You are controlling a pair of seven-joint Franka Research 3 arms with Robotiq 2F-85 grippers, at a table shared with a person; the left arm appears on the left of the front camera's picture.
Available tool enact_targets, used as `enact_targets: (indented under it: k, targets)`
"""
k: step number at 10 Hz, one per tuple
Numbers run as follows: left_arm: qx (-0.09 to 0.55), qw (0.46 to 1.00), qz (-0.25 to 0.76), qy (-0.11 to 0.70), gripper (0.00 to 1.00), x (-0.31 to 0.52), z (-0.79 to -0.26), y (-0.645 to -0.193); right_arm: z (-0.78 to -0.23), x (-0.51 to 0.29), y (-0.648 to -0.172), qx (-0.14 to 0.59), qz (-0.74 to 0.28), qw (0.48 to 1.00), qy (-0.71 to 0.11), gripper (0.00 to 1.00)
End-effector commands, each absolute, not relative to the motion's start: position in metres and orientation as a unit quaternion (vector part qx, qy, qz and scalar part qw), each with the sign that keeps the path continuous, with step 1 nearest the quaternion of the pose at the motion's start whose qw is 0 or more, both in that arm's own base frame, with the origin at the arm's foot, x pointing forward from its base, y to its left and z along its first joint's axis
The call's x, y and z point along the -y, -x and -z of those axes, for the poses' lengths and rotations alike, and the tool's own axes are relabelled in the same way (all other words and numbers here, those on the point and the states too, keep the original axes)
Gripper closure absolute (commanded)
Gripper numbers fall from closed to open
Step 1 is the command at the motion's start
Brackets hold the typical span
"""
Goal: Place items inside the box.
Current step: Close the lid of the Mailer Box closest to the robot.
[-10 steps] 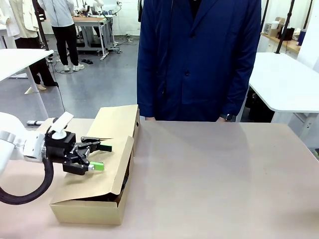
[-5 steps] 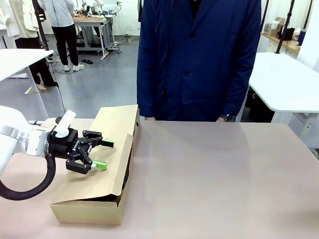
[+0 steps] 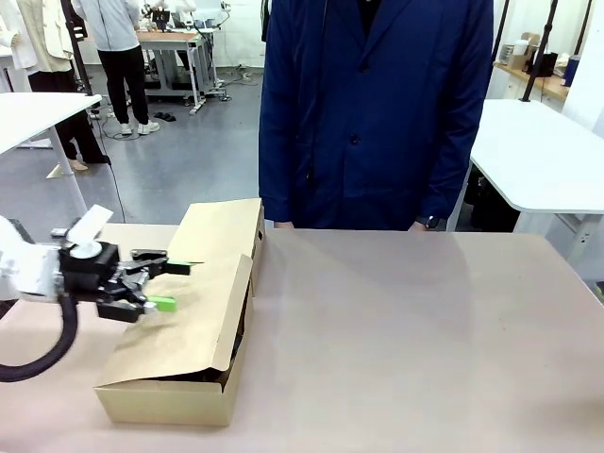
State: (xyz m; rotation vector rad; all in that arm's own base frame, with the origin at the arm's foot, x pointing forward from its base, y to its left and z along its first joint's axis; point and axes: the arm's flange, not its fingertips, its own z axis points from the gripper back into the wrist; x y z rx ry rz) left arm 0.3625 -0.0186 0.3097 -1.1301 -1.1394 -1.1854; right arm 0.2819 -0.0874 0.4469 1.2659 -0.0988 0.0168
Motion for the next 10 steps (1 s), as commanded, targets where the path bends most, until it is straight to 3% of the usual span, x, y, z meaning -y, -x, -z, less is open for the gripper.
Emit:
enact_targets:
  k: [1, 3, 5, 7, 8, 9, 10]
  targets:
    - [0.452, 0.590, 0.391, 0.543, 0.00, -0.017, -0.353, -0.292, -0.449, 0.087, -0.283, 0.051, -0.013, 0.800, -0.598, 0.00]
    - [0.342, 0.655, 0.327, 0.589, 0.00, -0.059, -0.373, -0.300, -0.449, 0.087, -0.283, 0.051, -0.013, 0.800, -0.598, 0.00]
    - [0.169, 0.707, 0.290, 0.623, 0.00, -0.085, -0.377, -0.306, -0.449, 0.087, -0.283, 0.051, -0.013, 0.800, -0.598, 0.00]
    - [0.108, 0.713, 0.212, 0.660, 0.00, -0.099, -0.376, -0.310, -0.449, 0.087, -0.283, 0.051, -0.013, 0.800, -0.598, 0.00]
    - [0.127, 0.711, 0.167, 0.671, 0.00, -0.104, -0.374, -0.317, -0.449, 0.087, -0.283, 0.051, -0.013, 0.800, -0.598, 0.00]
    - [0.187, 0.722, 0.122, 0.655, 0.00, -0.111, -0.369, -0.327, -0.449, 0.087, -0.283, 0.051, -0.013, 0.800, -0.598, 0.00]
    - [0.119, 0.721, 0.206, 0.651, 0.00, -0.096, -0.367, -0.307, -0.449, 0.087, -0.283, 0.051, -0.013, 0.800, -0.598, 0.00]
